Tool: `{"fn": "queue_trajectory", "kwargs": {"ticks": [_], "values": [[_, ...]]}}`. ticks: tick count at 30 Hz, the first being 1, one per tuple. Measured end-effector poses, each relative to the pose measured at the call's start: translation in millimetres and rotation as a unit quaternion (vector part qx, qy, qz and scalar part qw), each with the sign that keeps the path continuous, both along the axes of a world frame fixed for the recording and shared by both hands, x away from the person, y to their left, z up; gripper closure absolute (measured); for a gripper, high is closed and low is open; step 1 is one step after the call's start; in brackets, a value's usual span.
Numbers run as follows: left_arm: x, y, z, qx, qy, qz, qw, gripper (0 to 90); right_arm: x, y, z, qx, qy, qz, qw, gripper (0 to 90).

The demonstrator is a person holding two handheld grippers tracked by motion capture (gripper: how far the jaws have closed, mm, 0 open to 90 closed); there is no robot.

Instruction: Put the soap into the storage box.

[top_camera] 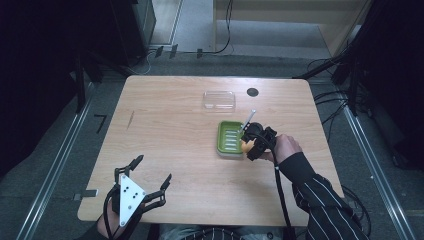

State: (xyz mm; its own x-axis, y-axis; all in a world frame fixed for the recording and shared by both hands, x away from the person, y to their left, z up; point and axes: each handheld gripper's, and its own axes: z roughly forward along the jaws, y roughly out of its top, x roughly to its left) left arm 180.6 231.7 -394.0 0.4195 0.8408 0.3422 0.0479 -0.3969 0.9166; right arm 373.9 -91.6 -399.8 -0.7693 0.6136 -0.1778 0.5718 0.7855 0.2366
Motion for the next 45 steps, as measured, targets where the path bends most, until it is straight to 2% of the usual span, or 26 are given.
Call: {"fn": "queue_trajectory", "kwargs": {"ticks": [19,32,45], "values": [[0.0,0.5,-0.1,-0.002,0.000,0.000,1.0000,13.5,25.0,16.4,2.7,0.008,-0.003,0.005,0.9999,40.1],[-0.3,1.2,0.1,-0.001,0.000,0.000,1.0000,13.5,39.1,27.1,-1.2,0.010,0.000,0.008,0.9999,40.1],[-0.4,2.0,0.0,-0.002,0.000,-0.001,1.0000,13.5,52.3,36.8,-11.5,0.011,0.008,0.009,0.9999,40.1]]}}
